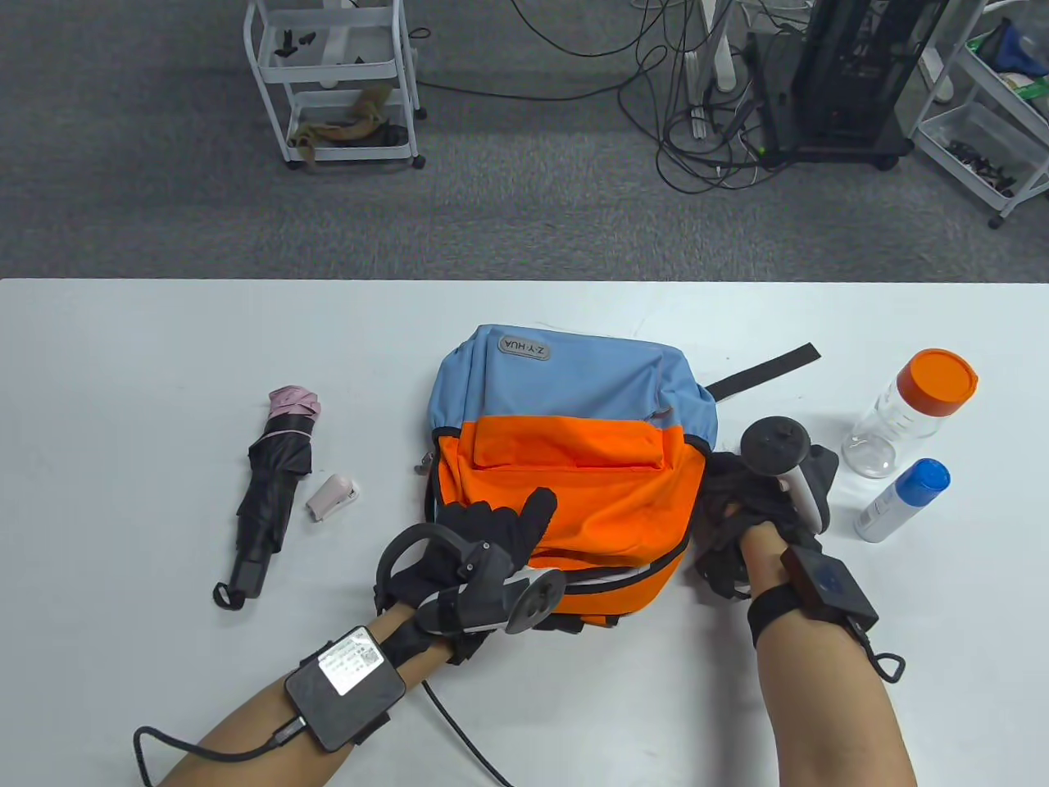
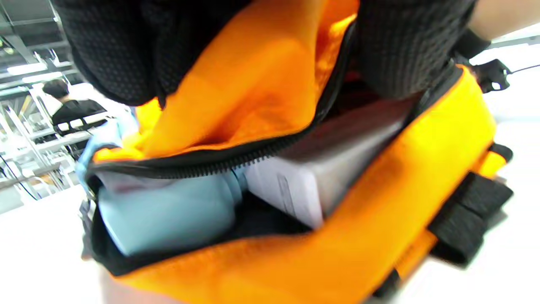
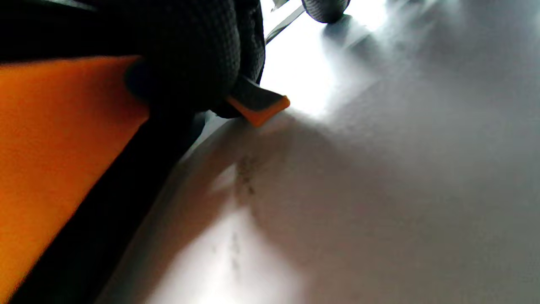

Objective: Pack school bag

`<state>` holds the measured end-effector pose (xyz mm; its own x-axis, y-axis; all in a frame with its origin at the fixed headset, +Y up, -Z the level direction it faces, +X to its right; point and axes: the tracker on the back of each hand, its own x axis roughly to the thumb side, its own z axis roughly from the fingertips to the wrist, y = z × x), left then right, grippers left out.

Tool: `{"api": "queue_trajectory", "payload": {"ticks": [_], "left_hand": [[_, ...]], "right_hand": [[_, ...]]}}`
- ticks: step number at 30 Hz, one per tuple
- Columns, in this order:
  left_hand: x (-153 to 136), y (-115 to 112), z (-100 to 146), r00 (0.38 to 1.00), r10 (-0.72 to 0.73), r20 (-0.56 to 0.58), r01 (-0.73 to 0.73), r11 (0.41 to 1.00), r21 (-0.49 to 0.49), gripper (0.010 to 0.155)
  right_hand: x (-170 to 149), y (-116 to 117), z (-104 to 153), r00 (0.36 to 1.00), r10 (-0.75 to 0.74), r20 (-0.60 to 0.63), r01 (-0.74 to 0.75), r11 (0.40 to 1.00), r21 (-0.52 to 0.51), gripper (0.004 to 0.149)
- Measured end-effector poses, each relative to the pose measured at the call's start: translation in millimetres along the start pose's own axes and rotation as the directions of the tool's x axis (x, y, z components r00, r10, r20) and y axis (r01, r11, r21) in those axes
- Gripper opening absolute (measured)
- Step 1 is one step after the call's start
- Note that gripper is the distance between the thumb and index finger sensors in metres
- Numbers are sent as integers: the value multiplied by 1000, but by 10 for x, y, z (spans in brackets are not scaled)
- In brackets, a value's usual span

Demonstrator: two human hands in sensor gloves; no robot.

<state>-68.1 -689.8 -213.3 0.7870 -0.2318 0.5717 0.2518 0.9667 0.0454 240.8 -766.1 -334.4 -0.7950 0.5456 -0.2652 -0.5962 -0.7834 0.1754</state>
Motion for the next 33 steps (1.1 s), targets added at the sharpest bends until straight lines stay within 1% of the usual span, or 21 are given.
{"api": "queue_trajectory", "payload": {"ticks": [1, 2, 3, 4, 5, 8, 10, 12, 14, 15, 16, 17, 19, 20, 22, 23, 26, 29, 31, 32, 33], "left_hand": [[15, -36, -11, 1000, -8, 18, 8, 1000, -3, 93], [56, -91, -23, 998, -41, 46, 40, 999, 19, 94], [96, -136, -50, 993, -96, 67, 93, 995, 43, 94], [116, -163, -74, 989, -128, 72, 126, 991, 43, 92], [133, -198, -114, 986, -148, 72, 146, 989, 24, 92], [164, -250, -216, 987, -142, 73, 144, 989, -21, 84], [195, -272, -269, 985, -150, 90, 154, 987, -42, 79], [207, -276, -298, 985, -150, 82, 153, 988, -30, 77], [192, -261, -359, 990, -123, 69, 126, 991, -38, 78], [180, -250, -402, 994, -90, 55, 92, 994, -51, 78], [173, -236, -441, 996, -73, 50, 77, 995, -70, 79], [158, -217, -493, 997, -60, 45, 64, 994, -87, 79], [129, -200, -554, 999, -29, 30, 32, 995, -99, 79], [121, -206, -579, 1000, -20, 20, 22, 995, -95, 79], [140, -194, -658, 1000, -19, 11, 20, 998, -53, 78], [157, -174, -707, 1000, -13, -3, 13, 997, -74, 78], [154, -141, -784, 997, 60, -41, -63, 996, -70, 78], [90, -121, -748, 991, 113, -76, -118, 990, -71, 79], [34, -79, -622, 987, 138, -89, -141, 989, -34, 82], [15, -57, -574, 986, 144, -84, -147, 989, -32, 88], [-26, 1, -463, 984, 159, -84, -161, 987, -21, 89]], "right_hand": [[-3, -14, 4, 1000, 19, 3, -19, 1000, 11, 41], [-8, -39, 31, 999, 34, 6, -34, 999, 3, 41], [-18, -64, 67, 999, 47, 19, -46, 997, -56, 40], [-22, -78, 93, 998, 53, 35, -50, 993, -103, 40], [-23, -91, 118, 997, 56, 54, -50, 992, -112, 39], [-18, -135, 212, 995, 81, 67, -74, 993, -94, 40], [7, -174, 306, 988, 109, 112, -105, 993, -46, 41], [45, -202, 402, 982, 132, 136, -134, 991, 8, 42], [110, -190, 562, 961, 216, 176, -211, 976, -46, 43], [167, -166, 659, 930, 292, 223, -282, 956, -74, 43], [214, -144, 734, 910, 332, 247, -328, 943, -57, 44], [263, -117, 820, 904, 336, 263, -343, 939, -21, 45], [348, -62, 966, 909, 301, 287, -315, 949, 3, 45], [401, -26, 1027, 896, 311, 317, -333, 943, 14, 45], [560, 92, 1195, 839, 360, 409, -396, 918, 6, 46], [682, 179, 1277, 821, 340, 459, -383, 924, 1, 47], [954, 411, 1376, 847, 196, 494, -275, 957, 92, 49], [1107, 620, 1369, 835, 215, 507, -302, 949, 94, 49], [1116, 634, 1355, 848, 178, 500, -270, 956, 118, 50], [1111, 630, 1350, 850, 166, 501, -262, 957, 128, 50], [1091, 613, 1337, 856, 128, 500, -238, 958, 162, 51]]}}
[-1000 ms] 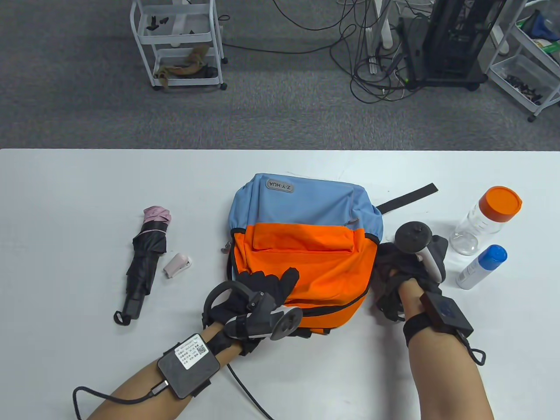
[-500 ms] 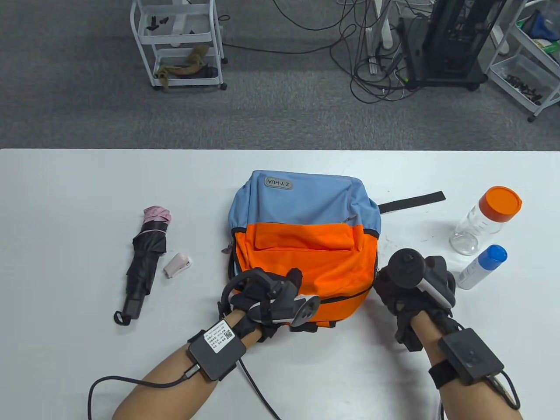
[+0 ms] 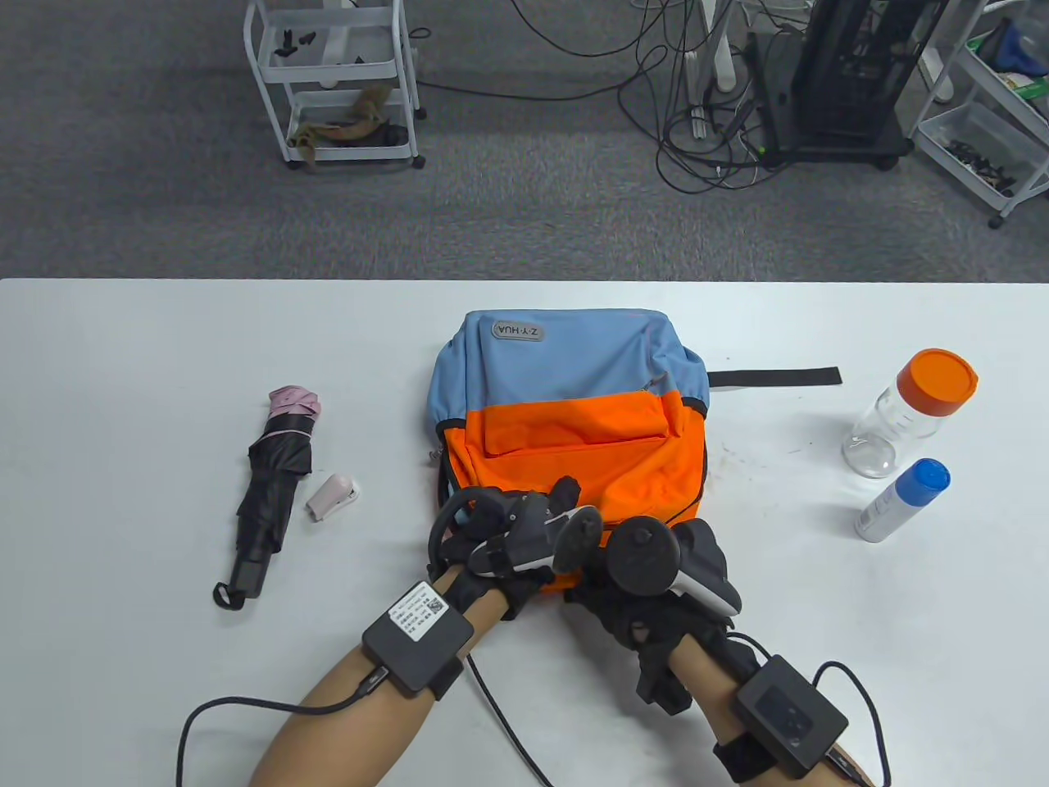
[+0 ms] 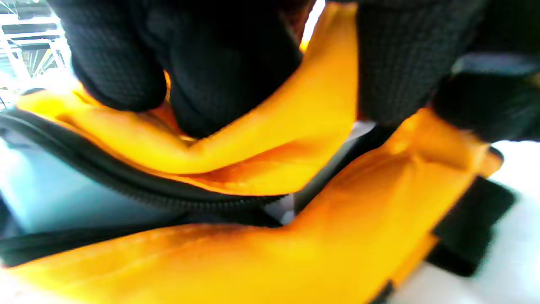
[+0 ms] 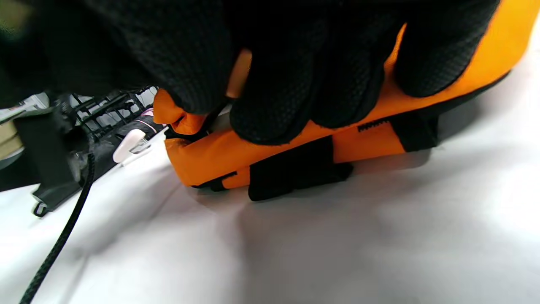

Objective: Pack school bag

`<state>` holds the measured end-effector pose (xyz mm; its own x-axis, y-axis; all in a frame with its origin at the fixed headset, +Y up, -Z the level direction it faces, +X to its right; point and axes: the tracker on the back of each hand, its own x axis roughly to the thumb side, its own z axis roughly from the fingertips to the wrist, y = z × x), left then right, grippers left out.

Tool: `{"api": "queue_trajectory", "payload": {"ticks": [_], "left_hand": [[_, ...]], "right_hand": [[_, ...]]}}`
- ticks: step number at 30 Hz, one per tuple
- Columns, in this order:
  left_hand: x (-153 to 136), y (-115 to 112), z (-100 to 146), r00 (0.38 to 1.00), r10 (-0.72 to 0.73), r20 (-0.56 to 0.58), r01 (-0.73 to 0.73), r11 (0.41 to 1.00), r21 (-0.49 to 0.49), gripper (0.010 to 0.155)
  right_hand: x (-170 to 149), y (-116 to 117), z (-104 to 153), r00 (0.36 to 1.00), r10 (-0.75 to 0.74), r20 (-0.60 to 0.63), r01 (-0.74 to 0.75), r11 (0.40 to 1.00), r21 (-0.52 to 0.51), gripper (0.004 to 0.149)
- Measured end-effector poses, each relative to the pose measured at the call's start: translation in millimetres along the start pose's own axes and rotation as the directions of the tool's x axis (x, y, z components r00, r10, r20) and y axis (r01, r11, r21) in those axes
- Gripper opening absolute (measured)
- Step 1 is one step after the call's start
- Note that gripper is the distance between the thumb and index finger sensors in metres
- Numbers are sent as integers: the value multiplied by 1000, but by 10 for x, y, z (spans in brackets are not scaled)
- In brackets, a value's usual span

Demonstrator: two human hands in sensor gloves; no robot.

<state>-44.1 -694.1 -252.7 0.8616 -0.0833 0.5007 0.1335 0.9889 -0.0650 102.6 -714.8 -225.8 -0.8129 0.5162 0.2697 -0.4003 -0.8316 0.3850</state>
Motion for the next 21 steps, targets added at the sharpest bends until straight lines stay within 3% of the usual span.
{"api": "queue_trajectory", "payload": {"ticks": [3, 5, 7, 9, 11, 13, 15, 18, 20, 21], "left_hand": [[-52, 219, 343, 999, -53, -1, 53, 991, 127, 88], [-95, 358, 550, 997, -64, -32, 69, 979, 193, 73], [-169, 431, 706, 999, 34, -34, -26, 977, 212, 54], [-220, 370, 743, 981, 189, -35, -182, 972, 149, 49], [-214, 214, 693, 933, 353, -63, -352, 936, 34, 53], [-151, 50, 615, 874, 484, -44, -485, 874, -18, 57], [-67, -88, 557, 842, 539, -19, -539, 842, -3, 62], [-7, -230, 533, 853, 521, 5, -521, 853, 34, 69], [13, -321, 546, 804, 594, 9, -594, 803, 58, 73], [8, -363, 557, 750, 661, 1, -660, 749, 64, 72]], "right_hand": [[-55, -82, 39, 996, -83, 37, 83, 997, -6, 51], [-66, -113, 78, 990, -136, 28, 135, 991, 16, 53], [-89, -105, 109, 985, -172, 19, 171, 984, 50, 55], [-118, -87, 126, 981, -193, 26, 192, 980, 51, 55], [-131, -74, 142, 978, -207, 37, 205, 977, 60, 56], [-143, -49, 176, 979, -194, 61, 193, 981, 31, 56], [-160, -6, 201, 981, -162, 106, 161, 987, 14, 56], [-124, 39, 233, 970, -170, 172, 168, 985, 27, 56], [-35, 64, 248, 966, -180, 185, 178, 984, 29, 59], [4, 83, 258, 976, -133, 174, 137, 990, -14, 59]]}}
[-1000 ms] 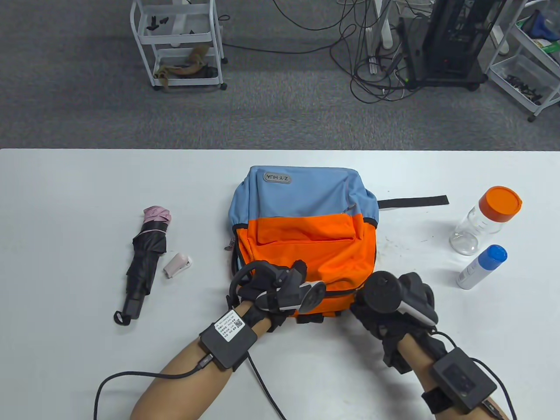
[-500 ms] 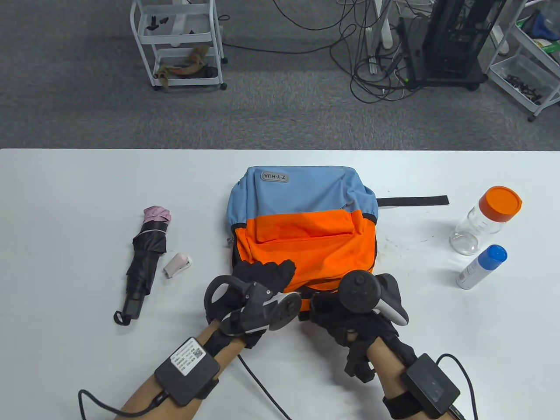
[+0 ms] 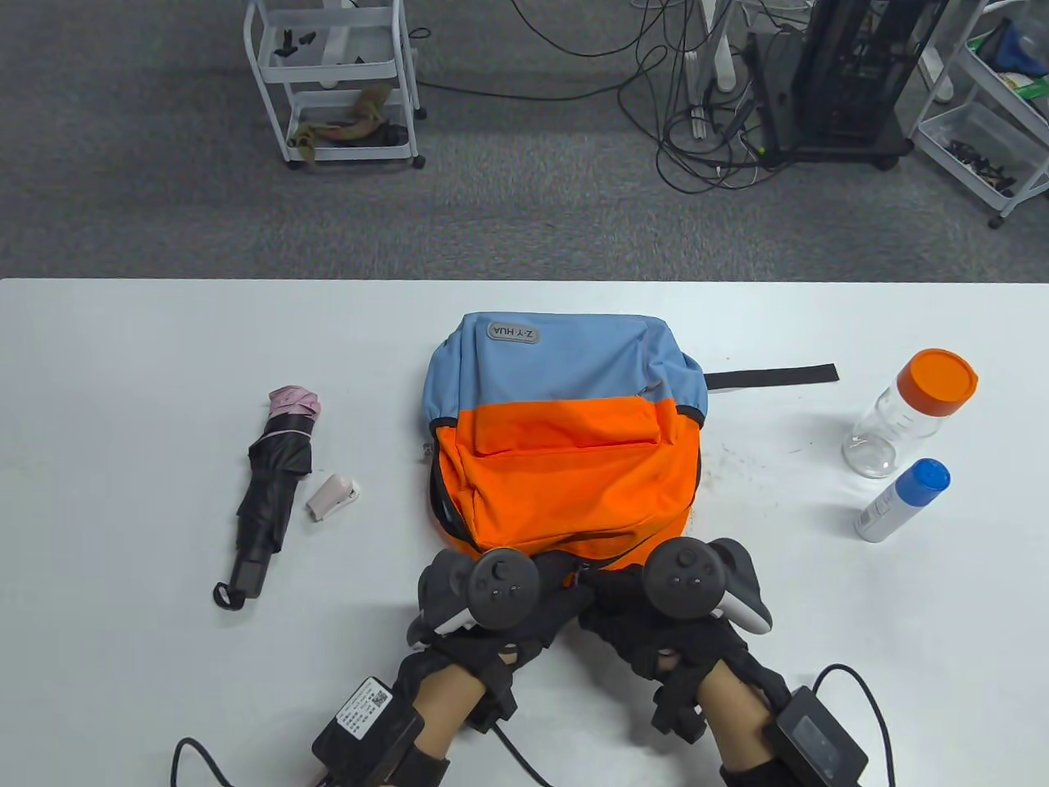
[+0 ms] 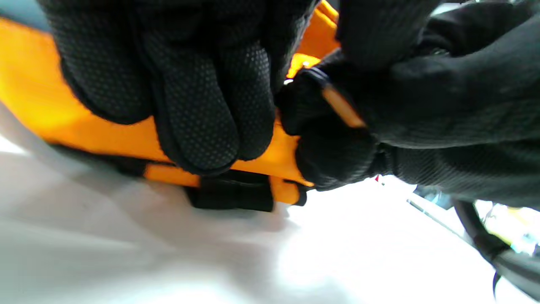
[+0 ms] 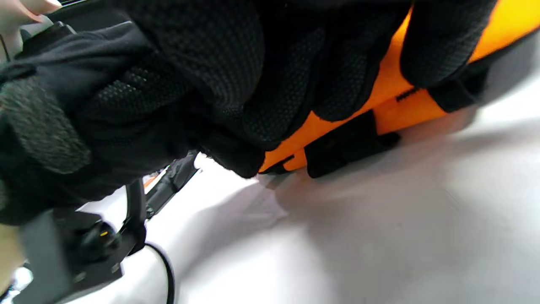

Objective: Pack school bag

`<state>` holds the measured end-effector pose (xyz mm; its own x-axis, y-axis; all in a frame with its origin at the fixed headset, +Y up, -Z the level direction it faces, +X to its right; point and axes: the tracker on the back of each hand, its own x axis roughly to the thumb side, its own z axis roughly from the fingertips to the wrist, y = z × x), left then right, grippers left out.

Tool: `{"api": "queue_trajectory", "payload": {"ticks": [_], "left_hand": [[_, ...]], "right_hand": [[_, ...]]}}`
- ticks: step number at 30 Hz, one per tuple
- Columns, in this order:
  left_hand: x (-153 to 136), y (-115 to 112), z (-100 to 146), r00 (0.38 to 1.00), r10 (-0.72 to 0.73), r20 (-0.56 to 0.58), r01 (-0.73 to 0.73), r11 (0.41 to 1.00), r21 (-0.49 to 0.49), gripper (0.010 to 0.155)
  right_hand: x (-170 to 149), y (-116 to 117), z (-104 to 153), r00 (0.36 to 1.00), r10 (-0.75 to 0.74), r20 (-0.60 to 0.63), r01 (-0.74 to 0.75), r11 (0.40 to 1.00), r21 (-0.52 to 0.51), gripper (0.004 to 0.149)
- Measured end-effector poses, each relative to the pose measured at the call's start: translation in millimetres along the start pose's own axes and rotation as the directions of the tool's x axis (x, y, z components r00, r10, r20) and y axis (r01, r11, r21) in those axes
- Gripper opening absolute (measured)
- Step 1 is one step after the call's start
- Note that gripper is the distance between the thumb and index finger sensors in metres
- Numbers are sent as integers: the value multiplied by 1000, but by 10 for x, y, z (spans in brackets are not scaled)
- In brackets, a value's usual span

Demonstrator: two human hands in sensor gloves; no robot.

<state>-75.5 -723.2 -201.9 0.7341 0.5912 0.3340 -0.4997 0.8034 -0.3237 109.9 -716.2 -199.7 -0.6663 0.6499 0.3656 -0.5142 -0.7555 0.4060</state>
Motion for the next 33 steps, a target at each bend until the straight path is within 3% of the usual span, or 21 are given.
{"api": "queue_trajectory", "payload": {"ticks": [2, 5, 9, 10, 11, 13, 15, 18, 21, 26, 28, 30, 33], "left_hand": [[-41, -7, -5, 997, 75, -1, -75, 997, -23, 71], [-51, 5, -29, 997, 78, -7, -78, 996, -32, 72], [-28, 21, -62, 1000, -17, -4, 17, 1000, -15, 60], [-15, 48, -77, 999, -38, 12, 38, 998, -46, 57], [-6, 61, -59, 999, -48, -11, 47, 996, -71, 54], [-14, 59, -34, 998, -63, -7, 63, 998, -8, 49], [-36, 61, -33, 999, -41, -8, 40, 997, -59, 50], [-66, 66, -58, 1000, 0, -1, 0, 998, -61, 53], [-87, 38, -59, 1000, 4, 21, -2, 995, -97, 53], [-6, 48, -16, 994, -61, 90, 69, 994, -84, 52], [24, 40, -8, 988, -121, 99, 132, 986, -105, 51], [38, 81, 0, 984, -164, 66, 171, 978, -120, 49], [31, 237, 89, 951, -309, 16, 308, 943, -125, 46]], "right_hand": [[11, 14, -15, 999, 39, 29, -39, 999, -10, 58], [-16, 50, -32, 998, -31, 48, 31, 999, 16, 61], [-58, 66, -33, 997, -42, 62, 39, 998, 52, 62], [-55, 12, -12, 995, -92, 47, 86, 990, 113, 66], [-32, -90, 65, 998, -58, -14, 59, 993, 105, 64], [-7, -257, 163, 996, 87, -3, -86, 993, -77, 54], [6, -393, 253, 975, 223, 3, -216, 949, -231, 52], [-20, -485, 353, 979, 199, 48, -164, 900, -405, 63], [-39, -516, 343, 980, 200, 13, -182, 916, -357, 81], [-87, -336, 122, 937, 344, -63, -349, 914, -207, 84], [-97, -280, 49, 924, 365, -115, -382, 885, -265, 70], [-104, -264, 17, 885, 423, -195, -466, 820, -331, 47], [-96, -279, 5, 851, 465, -242, -523, 791, -318, 43]]}}
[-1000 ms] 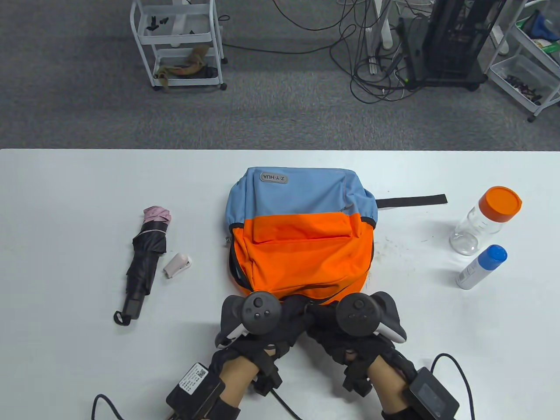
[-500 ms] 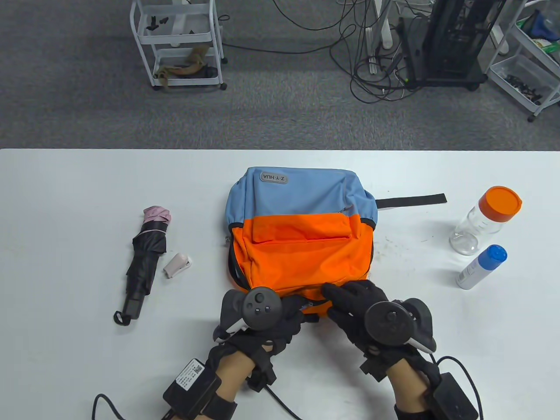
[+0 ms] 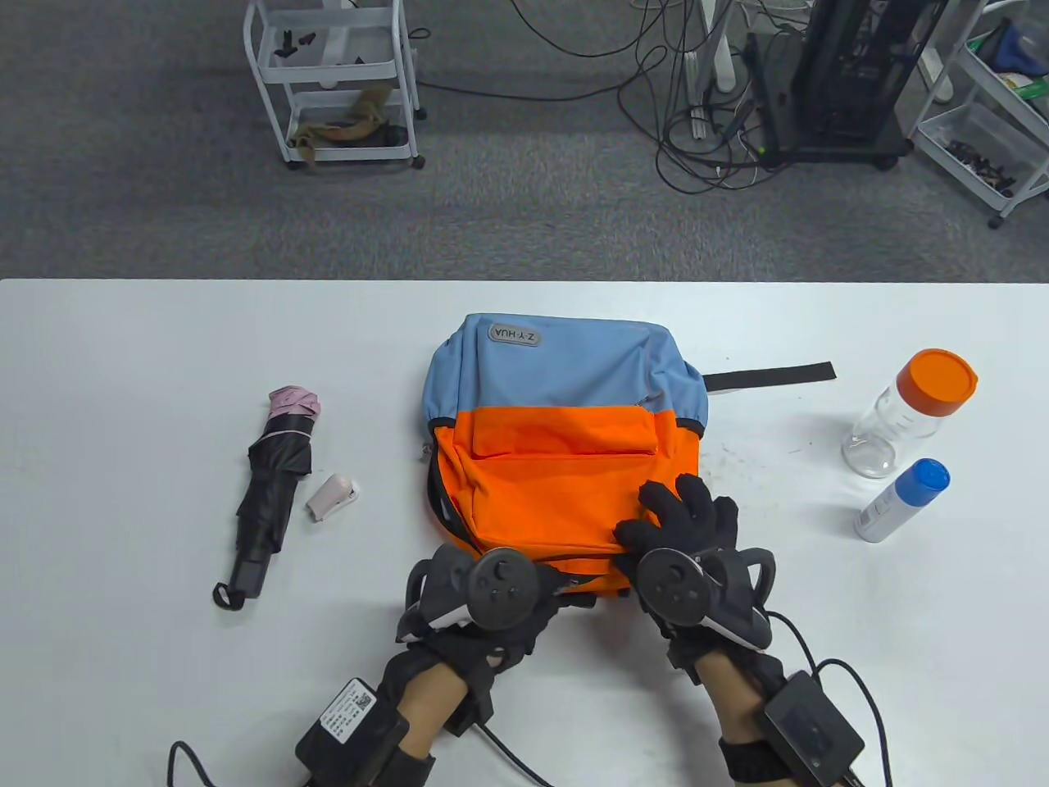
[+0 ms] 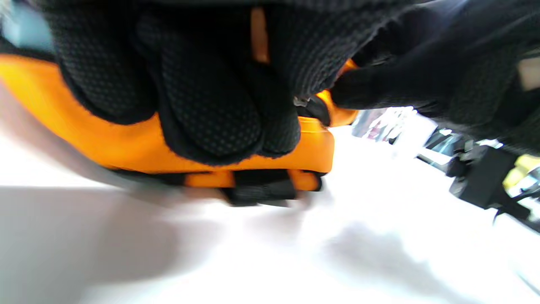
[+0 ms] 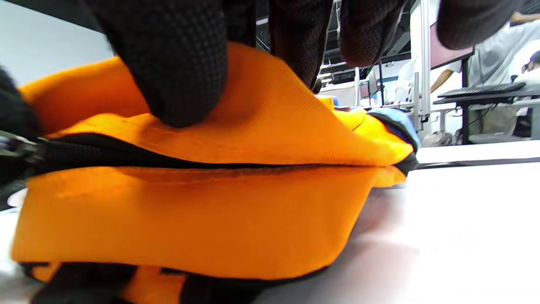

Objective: Pack school bag

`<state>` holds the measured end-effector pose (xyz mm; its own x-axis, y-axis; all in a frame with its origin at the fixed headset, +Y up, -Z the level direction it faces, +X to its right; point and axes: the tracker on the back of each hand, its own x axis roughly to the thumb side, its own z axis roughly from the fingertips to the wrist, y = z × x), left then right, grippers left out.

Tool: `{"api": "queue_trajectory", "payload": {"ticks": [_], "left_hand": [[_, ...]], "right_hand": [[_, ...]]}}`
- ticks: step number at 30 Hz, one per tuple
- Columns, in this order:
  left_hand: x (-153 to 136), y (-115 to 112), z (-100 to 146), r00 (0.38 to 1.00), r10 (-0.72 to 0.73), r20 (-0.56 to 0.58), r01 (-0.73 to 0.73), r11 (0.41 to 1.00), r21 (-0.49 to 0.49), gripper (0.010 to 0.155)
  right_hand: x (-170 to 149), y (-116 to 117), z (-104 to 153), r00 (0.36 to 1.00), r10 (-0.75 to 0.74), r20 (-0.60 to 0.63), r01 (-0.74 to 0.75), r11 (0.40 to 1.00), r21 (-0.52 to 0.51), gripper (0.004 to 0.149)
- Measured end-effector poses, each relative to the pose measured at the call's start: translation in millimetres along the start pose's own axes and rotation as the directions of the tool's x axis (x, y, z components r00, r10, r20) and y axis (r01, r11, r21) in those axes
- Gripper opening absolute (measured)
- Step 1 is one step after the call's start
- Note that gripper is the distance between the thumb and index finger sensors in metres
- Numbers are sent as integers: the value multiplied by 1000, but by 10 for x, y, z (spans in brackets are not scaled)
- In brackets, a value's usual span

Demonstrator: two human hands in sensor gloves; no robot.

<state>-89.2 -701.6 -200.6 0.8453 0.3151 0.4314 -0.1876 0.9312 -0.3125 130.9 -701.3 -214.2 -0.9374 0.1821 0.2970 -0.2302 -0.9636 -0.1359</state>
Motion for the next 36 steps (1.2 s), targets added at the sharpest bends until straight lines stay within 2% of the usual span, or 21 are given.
{"api": "queue_trajectory", "payload": {"ticks": [3, 6, 7, 8, 9, 12, 13, 16, 18, 21, 24, 27, 32, 36], "left_hand": [[-191, 70, 158, 995, -81, -55, 81, 997, -10, 43], [-534, 116, 274, 976, -150, -161, 151, 989, -6, 43], [-689, 129, 285, 970, -153, -192, 161, 986, 32, 43], [-798, 130, 268, 964, -145, -222, 167, 983, 82, 42], [-944, 141, 220, 952, -144, -269, 174, 981, 90, 42], [-1192, 165, 40, 928, -138, -346, 178, 980, 86, 42], [-1243, 181, -50, 911, -161, -380, 188, 982, 32, 41], [-1338, 251, -263, 874, -203, -441, 242, 970, 32, 41], [-1410, 333, -477, 852, -255, -458, 282, 959, -10, 41], [-1492, 391, -693, 818, -298, -492, 303, 950, -71, 41], [-1514, 400, -848, 811, -296, -505, 284, 953, -102, 41], [-1502, 403, -879, 800, -321, -507, 301, 946, -123, 43], [-1500, 505, -795, 805, -287, -518, 287, 954, -83, 46], [-1432, 625, -680, 804, -300, -513, 320, 946, -51, 54]], "right_hand": [[-2, -10, -12, 1000, 9, -17, -9, 1000, 21, 44], [-29, -4, -12, 999, 21, -47, -19, 999, 40, 43], [-38, -5, -11, 999, 20, -41, -17, 998, 68, 43], [-43, -2, -9, 999, 9, -34, -6, 997, 82, 43], [-41, 3, -7, 999, -5, -33, 7, 996, 89, 43], [-18, -16, 6, 1000, 10, -22, -8, 996, 85, 42], [-15, -25, 9, 1000, 16, -12, -15, 996, 91, 42], [-43, -17, 12, 1000, -18, 20, 16, 993, 119, 41], [-93, 14, 13, 994, -62, 91, 47, 987, 156, 42], [-146, 8, 24, 992, -98, 79, 82, 979, 189, 42], [-160, 0, 47, 991, -113, 73, 99, 980, 170, 42], [-122, 3, 79, 994, -81, 67, 69, 985, 159, 43], [-42, 6, 74, 994, -91, 61, 76, 973, 217, 45], [-1, 42, 92, 996, -57, 66, 40, 972, 232, 46]]}}
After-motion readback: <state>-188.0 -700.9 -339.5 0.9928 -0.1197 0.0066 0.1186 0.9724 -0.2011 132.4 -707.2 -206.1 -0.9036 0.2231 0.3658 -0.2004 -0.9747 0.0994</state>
